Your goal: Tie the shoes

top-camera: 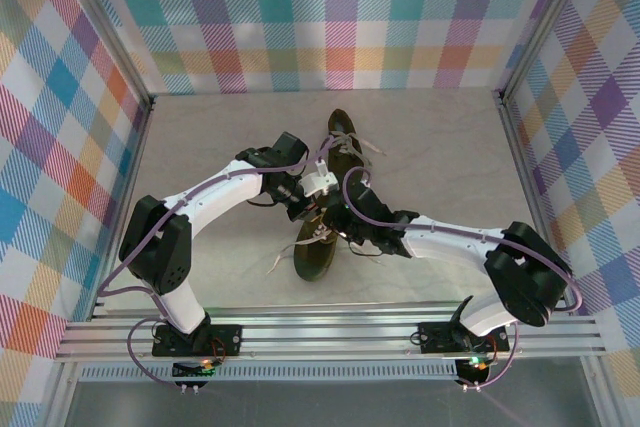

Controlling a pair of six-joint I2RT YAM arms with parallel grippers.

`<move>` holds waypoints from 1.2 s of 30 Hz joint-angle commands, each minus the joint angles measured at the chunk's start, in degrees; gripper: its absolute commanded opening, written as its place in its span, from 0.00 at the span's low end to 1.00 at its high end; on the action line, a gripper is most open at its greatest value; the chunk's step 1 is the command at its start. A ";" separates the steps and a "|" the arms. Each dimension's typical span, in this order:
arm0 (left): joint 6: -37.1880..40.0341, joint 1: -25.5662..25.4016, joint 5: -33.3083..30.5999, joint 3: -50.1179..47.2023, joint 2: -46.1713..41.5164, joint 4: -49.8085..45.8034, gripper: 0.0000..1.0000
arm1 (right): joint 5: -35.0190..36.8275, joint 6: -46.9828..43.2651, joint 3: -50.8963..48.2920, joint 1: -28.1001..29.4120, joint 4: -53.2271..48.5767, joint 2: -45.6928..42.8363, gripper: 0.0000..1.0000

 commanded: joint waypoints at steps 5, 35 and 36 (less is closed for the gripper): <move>-0.08 0.25 0.72 0.80 -0.26 -0.36 0.00 | -0.80 1.00 1.69 -0.65 -0.34 0.88 0.18; 0.40 0.43 0.30 0.60 -0.20 -1.43 0.00 | 3.51 -29.66 9.40 -0.88 -23.65 1.57 0.00; 0.40 0.43 0.40 0.47 -0.26 -1.53 0.00 | 4.13 -30.15 9.87 -0.87 -24.54 2.27 0.00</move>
